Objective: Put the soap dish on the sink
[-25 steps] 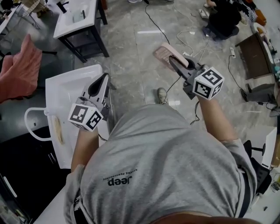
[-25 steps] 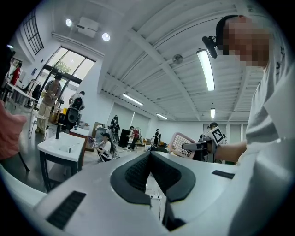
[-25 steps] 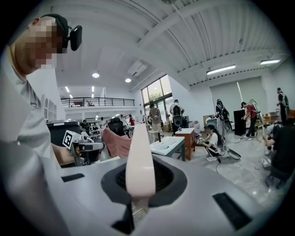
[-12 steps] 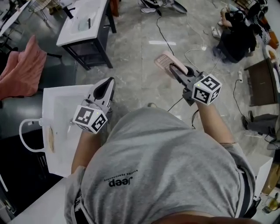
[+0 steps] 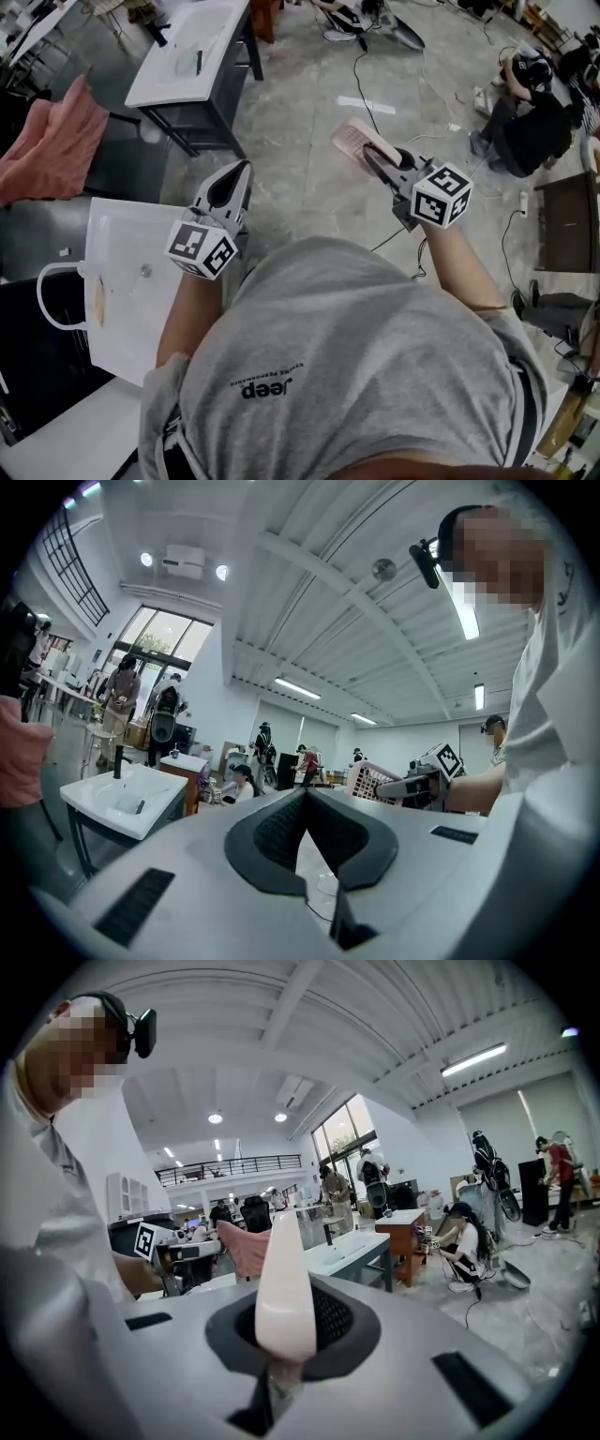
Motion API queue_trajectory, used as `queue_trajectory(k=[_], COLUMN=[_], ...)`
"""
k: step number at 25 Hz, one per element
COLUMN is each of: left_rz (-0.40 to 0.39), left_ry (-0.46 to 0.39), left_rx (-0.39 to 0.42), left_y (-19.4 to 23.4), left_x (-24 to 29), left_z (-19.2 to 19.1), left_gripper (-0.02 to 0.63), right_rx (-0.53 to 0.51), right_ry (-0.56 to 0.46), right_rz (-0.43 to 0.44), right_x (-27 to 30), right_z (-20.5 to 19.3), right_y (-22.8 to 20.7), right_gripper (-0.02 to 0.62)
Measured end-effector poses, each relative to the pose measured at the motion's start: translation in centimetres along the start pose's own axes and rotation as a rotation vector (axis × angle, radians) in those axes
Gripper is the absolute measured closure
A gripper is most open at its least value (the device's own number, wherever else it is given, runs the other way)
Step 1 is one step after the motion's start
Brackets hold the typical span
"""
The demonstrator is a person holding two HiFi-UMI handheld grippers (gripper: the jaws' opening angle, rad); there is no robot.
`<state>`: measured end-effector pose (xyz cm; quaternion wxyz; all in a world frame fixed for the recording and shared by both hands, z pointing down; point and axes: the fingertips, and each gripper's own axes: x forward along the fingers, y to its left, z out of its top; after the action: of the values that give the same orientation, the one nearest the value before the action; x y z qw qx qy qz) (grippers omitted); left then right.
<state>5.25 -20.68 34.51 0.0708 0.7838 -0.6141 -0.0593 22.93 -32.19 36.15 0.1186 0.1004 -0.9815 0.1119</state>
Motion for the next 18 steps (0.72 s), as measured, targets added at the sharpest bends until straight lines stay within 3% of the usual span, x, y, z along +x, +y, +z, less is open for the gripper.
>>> queue_trajectory(k=[12, 18], left_rz=[-0.03, 0.023], left_ry=[-0.011, -0.016], left_rx=[-0.013, -0.022], left_y=[6.5, 8.7], left_x=[-0.6, -2.0], left_z=[0.9, 1.1], left_gripper=[0.603, 0.603], right_rx=[-0.018, -0.054], right_ry=[0.013, 0.052], right_rz=[-0.059, 0.001], right_x=[4.3, 7.2], right_z=[1.5, 3.1], right_y=[0.8, 1.9], right_gripper=[0.534, 0.534])
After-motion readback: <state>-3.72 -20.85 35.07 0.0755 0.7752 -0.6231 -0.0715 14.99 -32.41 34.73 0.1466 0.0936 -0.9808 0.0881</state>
